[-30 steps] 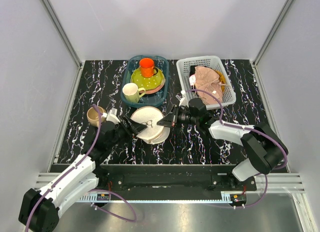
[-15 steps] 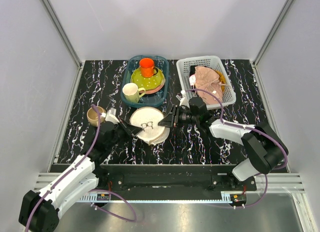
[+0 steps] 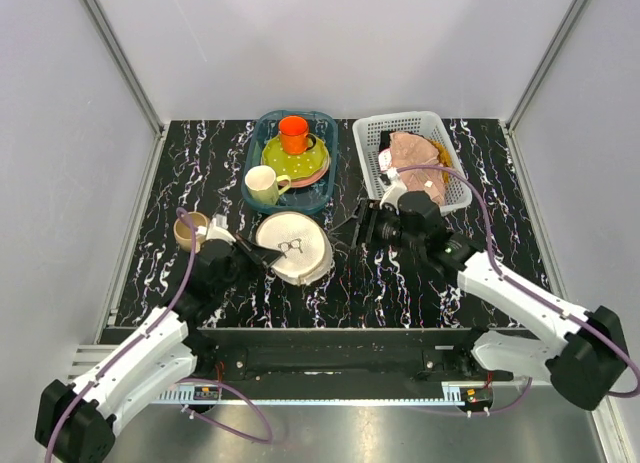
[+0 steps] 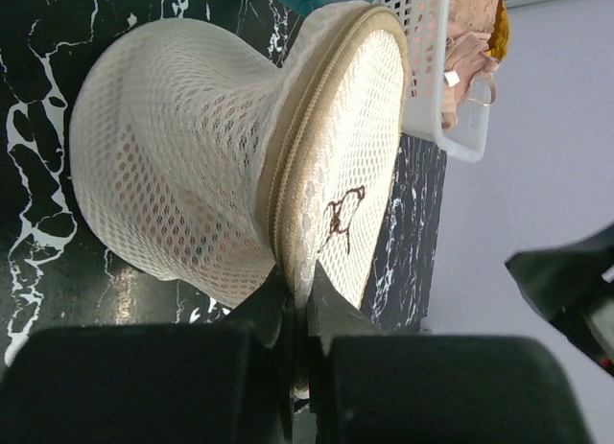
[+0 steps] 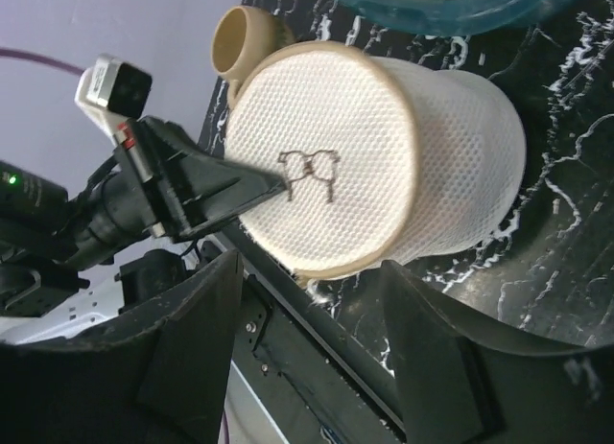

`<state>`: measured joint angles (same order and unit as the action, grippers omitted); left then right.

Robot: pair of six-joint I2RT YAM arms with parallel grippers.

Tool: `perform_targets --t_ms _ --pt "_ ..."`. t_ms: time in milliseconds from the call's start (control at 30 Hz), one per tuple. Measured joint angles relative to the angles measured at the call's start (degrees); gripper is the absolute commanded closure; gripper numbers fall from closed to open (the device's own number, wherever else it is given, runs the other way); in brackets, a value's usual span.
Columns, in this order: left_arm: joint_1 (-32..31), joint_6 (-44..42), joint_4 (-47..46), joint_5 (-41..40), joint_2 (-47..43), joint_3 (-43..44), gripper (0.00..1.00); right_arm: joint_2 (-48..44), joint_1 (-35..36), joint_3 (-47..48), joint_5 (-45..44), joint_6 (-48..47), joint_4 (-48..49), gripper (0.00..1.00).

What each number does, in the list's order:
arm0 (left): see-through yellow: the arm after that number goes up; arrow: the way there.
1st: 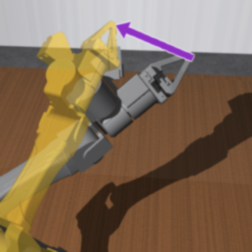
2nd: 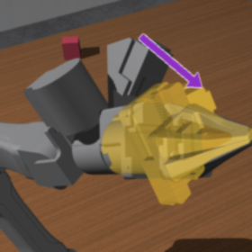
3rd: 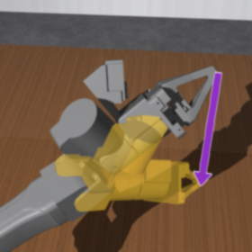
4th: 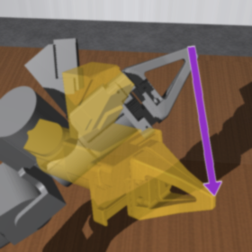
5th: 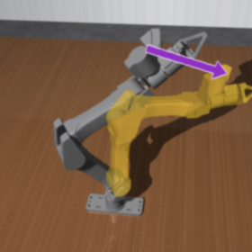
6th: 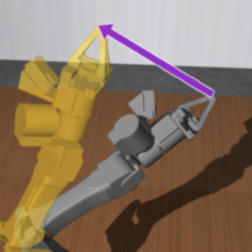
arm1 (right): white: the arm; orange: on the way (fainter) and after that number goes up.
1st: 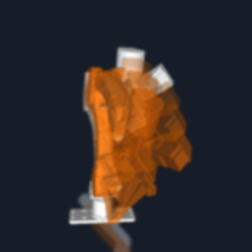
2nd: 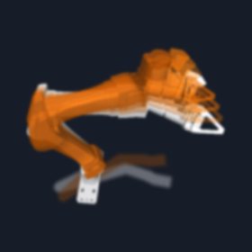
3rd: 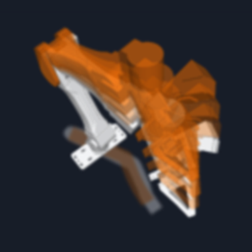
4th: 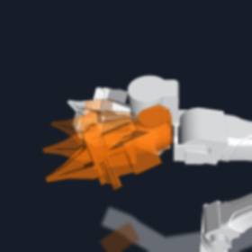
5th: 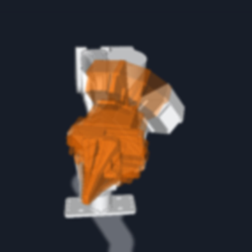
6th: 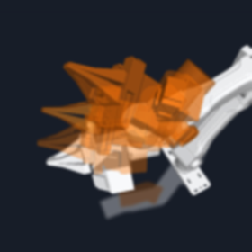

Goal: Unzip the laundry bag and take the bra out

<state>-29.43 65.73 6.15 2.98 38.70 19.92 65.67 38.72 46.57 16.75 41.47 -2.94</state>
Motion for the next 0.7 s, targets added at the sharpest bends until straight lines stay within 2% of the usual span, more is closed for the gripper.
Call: perform_targets --t_ms 133,267,467,700 --pt "-2.05 1.7 1.73 -3.34 0.9 2.69 1.0 -1.36 8.2 1.88 -5.86 -0.37 -1.66 0.33" --pt "-3.63 2.84 1.79 -5.4 3.23 4.74 1.0 3.52 16.94 2.01 -10.32 0.42 -1.7 0.35" --pt "-5.57 3.61 2.86 -7.69 4.66 5.97 1.0 10.86 21.88 2.05 -14.03 1.44 -2.12 0.39" --pt "-6.25 3.78 3.65 -8.83 4.66 6.51 1.0 12.74 23.82 3.17 -16.24 2.27 -2.01 0.43"
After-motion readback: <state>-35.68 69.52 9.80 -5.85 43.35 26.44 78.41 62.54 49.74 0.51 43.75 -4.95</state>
